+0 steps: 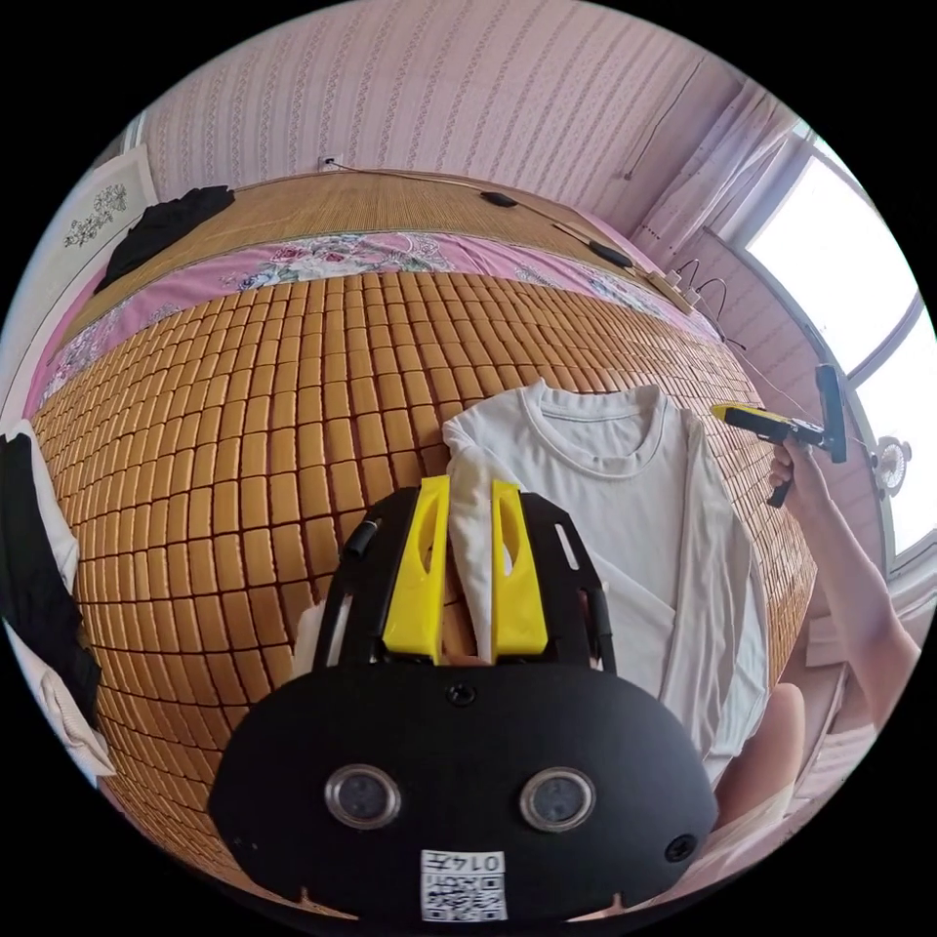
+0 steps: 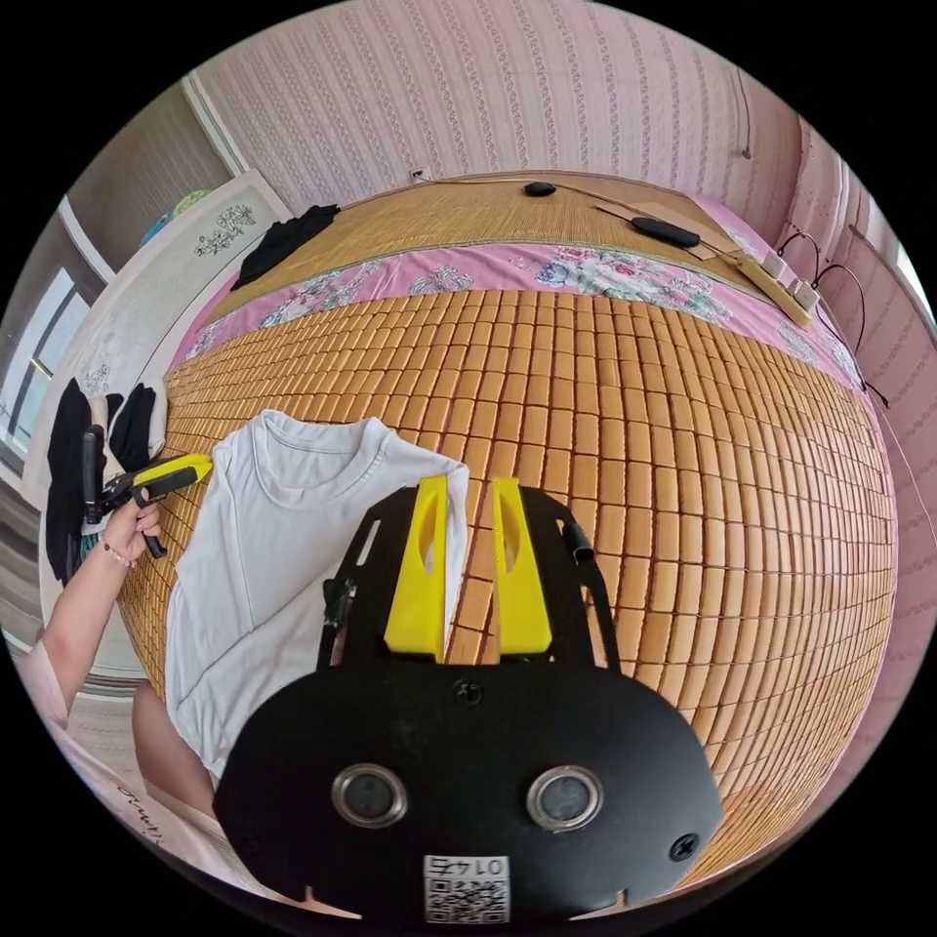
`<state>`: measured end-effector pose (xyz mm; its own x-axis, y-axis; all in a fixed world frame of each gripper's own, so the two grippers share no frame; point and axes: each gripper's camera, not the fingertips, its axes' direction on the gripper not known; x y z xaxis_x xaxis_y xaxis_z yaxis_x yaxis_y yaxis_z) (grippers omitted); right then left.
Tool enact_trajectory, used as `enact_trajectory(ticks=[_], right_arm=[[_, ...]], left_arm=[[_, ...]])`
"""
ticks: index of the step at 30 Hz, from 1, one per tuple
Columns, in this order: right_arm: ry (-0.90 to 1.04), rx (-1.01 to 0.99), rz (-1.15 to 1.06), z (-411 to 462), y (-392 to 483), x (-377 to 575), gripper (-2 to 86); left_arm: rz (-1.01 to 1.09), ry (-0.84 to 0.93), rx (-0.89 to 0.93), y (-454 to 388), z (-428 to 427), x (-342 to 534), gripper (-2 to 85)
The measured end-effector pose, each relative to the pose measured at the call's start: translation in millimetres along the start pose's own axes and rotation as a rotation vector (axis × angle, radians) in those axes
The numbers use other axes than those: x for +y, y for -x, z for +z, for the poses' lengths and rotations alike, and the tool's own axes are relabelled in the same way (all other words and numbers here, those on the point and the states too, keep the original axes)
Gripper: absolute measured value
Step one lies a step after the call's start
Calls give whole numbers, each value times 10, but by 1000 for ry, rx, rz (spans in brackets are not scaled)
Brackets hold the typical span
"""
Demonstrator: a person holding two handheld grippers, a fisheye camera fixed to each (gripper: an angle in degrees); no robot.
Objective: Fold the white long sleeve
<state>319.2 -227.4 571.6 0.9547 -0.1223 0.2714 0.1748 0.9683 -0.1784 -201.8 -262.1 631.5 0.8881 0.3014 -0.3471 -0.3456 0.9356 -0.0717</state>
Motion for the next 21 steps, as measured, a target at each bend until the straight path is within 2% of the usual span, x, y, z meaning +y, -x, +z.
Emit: enact_trajectory(ticks=[3,5,9,14,19,21], right_arm=[[116,6,-54,288,120,-21,81],[64,64,-53,217,142,-32,21],[-35,50,31,-60,-31,-85,3],[-166,-52,18,-657,-9,31,-2],[-245,-142,-163,-1448,348,688,-1],[-255,-155,-219,-1737,488,1105,0]], left_arm=[[-22,54,-26,12,164,-38,71],[-4,43,-46,25,154,-57,45],[-33,-8,-124,86,-55,-139,5],[-53,-131,-13,59,-589,-107,-3],[115,-205,88,-198,-1353,396,-7],[195,-192,109,-324,-1718,887,-9]])
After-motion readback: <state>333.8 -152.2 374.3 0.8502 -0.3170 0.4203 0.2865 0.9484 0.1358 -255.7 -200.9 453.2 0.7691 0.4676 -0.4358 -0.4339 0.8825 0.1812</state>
